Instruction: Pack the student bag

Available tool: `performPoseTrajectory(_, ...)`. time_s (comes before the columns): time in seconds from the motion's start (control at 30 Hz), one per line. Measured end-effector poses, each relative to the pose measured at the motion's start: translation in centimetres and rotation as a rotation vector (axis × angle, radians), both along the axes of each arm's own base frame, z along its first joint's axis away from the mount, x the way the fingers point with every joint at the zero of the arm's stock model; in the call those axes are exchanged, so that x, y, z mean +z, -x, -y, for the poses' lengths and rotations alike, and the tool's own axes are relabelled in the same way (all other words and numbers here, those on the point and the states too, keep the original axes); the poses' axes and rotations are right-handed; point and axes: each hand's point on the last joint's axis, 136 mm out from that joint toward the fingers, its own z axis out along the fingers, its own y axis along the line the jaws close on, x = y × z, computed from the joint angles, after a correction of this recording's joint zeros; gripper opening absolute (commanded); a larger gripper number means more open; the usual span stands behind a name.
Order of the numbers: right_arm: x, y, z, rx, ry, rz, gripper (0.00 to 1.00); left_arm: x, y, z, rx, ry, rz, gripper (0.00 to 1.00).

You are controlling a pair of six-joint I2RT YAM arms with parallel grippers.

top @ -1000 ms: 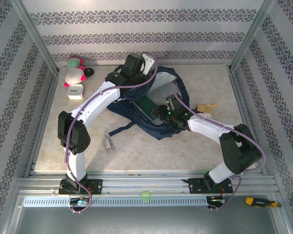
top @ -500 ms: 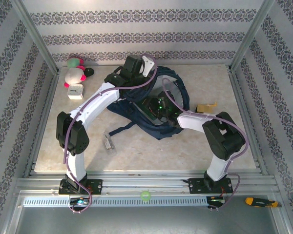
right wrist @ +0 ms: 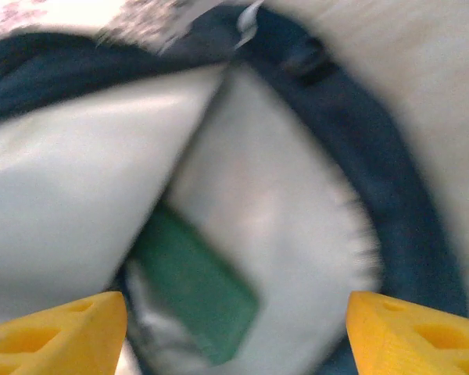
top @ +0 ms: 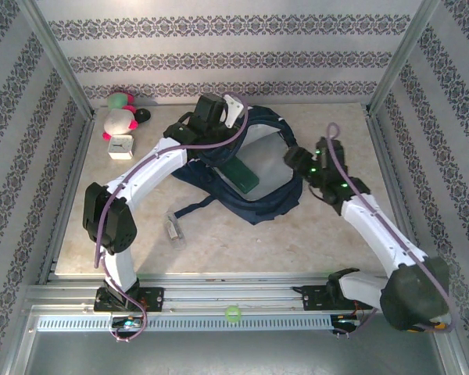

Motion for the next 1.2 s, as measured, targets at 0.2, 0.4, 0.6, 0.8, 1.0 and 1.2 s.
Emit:
performPoseTrajectory(0.2, -3.6, 1.4, 9.8, -0.092, 0.249, -0.224, 0.97, -0.1, 0.0, 0.0, 0.001, -0.001, -0.001, 0.00)
performPoseTrajectory(0.4, -7.1, 1.6, 13.0, -0.031, 0.313, -0.389, 0.98, -0.2, 0.0, 0.0, 0.000, 0.000, -0.003, 0.00)
performPoseTrajectory(0.6, -9.1, 0.9, 12.3, 0.053, 0.277, -0.440, 0.98, -0.5, 0.1, 0.1, 0.002, 0.008, -0.010, 0.00)
performPoseTrajectory(0.8, -9.9, -0.2, 11.0, 0.136, 0.280, -0.456, 0.98, -0.5, 0.1, 0.1, 0.005, 0.016, -0.015, 0.00)
performPoseTrajectory(1.0, -11.7, -3.1, 10.3, 0.192, 0.312, -0.495, 0.98, -0.5, 0.1, 0.1, 0.008, 0.020, -0.018, 0.00)
performPoseTrajectory(1.2, -13.4, -3.4, 10.5, 0.210, 0.366, -0.559, 0.98, -0.5, 0.1, 0.1, 0.008, 0.021, -0.019, 0.00)
